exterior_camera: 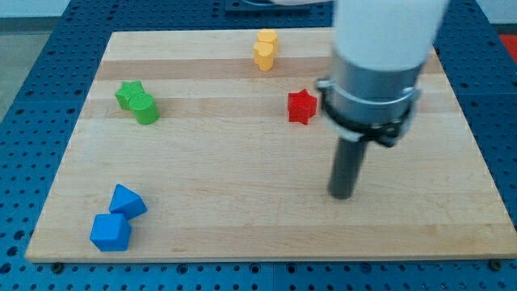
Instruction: Move the red star to the top left
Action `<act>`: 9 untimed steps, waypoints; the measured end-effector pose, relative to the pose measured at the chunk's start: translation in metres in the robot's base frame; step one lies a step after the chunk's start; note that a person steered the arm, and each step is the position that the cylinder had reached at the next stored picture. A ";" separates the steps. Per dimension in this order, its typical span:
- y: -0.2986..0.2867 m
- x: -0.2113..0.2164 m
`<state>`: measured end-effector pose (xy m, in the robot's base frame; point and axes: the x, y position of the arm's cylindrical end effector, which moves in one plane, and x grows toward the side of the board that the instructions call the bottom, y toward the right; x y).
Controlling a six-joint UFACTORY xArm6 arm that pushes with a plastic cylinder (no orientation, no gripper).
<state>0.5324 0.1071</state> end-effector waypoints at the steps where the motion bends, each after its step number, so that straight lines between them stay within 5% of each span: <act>1: 0.008 -0.015; 4: 0.002 -0.063; 7: -0.070 -0.153; 9: -0.117 -0.172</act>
<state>0.3607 -0.0096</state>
